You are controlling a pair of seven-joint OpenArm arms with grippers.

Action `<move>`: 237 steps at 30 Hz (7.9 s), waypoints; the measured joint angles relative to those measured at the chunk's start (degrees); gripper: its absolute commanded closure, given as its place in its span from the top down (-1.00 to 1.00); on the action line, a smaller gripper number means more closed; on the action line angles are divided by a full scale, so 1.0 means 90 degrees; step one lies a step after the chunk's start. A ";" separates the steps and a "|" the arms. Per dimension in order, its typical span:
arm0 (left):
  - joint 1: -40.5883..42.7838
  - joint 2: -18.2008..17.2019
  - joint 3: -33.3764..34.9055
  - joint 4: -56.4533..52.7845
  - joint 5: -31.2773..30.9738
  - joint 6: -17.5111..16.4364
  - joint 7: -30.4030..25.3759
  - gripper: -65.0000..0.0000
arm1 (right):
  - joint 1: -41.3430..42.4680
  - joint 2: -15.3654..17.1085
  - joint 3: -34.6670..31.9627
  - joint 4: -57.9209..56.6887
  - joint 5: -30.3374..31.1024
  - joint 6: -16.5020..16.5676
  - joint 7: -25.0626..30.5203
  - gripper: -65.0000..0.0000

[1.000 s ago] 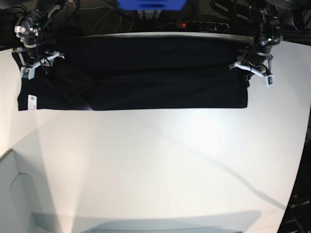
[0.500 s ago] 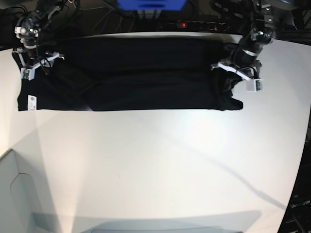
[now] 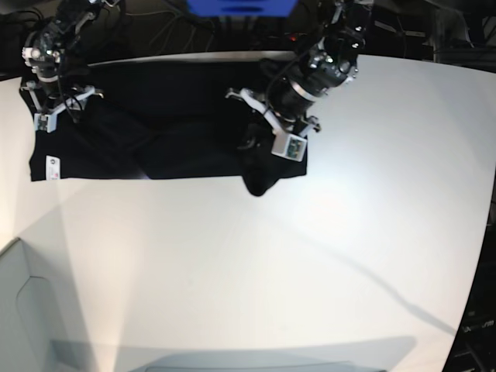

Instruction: Fold the T-shirt properly

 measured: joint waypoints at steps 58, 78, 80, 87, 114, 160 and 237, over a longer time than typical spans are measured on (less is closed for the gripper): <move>-0.1970 -0.0160 0.2601 -0.1909 0.0129 -0.0027 0.0197 -0.63 | 0.0231 0.0177 -0.0347 -0.0024 -0.0102 0.0002 -0.0163 0.04; -0.2705 0.0075 0.3279 -0.1875 -0.0049 -0.0044 0.0180 -0.63 | 0.0410 0.0141 -0.0274 -0.0015 -0.0104 0.0002 -0.0185 0.06; -0.2358 -0.0474 0.2351 -0.1455 -0.0427 -0.0044 0.0146 -0.63 | 0.0532 0.0138 -0.0165 0.0090 -0.0107 0.0000 -0.0206 0.08; -0.1396 -0.1224 -0.0143 -0.1894 -0.2174 -0.0012 0.0112 -0.63 | 0.0784 0.0136 0.0010 0.0607 -0.0100 0.0002 -0.0211 0.30; -0.1343 -0.1192 -0.0318 -0.2365 -0.2392 -0.0029 0.0158 -0.63 | 0.0903 0.1025 0.0444 -0.1163 -0.0044 0.0000 -0.0066 0.31; -0.0750 -0.1190 -0.1311 -0.2812 -0.2681 -0.0187 -0.0231 -0.64 | 0.0831 0.0330 0.0007 0.0036 -0.0107 0.0005 -0.0238 -1.00; 0.0843 -0.1477 -0.4520 -0.1683 -0.2460 -0.0029 0.0253 -0.63 | -0.0780 0.0211 -0.5731 0.1853 0.0746 0.0000 -0.0231 0.03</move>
